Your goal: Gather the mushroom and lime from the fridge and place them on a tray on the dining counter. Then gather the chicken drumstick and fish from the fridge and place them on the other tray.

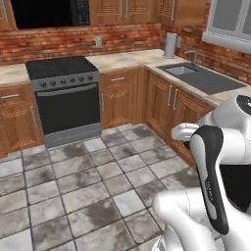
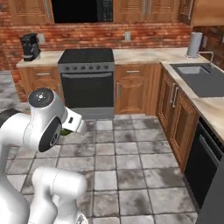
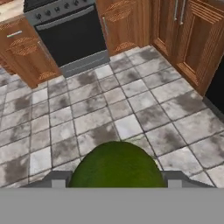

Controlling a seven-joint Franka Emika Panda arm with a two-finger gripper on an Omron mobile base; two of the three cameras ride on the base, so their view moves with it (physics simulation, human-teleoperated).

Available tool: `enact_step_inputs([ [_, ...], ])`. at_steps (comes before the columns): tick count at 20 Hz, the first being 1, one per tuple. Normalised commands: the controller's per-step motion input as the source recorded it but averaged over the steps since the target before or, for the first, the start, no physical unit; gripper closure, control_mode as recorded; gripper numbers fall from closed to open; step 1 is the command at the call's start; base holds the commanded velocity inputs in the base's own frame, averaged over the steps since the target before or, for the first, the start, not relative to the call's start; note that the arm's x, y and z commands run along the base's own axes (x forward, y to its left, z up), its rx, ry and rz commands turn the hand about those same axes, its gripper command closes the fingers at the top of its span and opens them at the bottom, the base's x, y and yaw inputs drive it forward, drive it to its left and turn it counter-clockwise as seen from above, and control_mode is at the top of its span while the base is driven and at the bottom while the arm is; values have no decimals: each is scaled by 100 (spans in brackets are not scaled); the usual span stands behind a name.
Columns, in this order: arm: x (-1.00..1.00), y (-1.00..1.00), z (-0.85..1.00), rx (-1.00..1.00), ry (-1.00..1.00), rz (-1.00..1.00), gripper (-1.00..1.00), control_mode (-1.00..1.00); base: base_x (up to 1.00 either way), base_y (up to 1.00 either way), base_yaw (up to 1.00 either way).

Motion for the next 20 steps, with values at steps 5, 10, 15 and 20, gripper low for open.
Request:
enact_step_inputs([
  [5,0,0,0,0,0,0,100,100,30,23,72],
  [10,0,0,0,0,0,0,100,100,33,21,72],
  [15,0,0,0,0,0,0,100,100,27,19,73],
  [20,0,0,0,0,0,0,100,100,29,15,75],
])
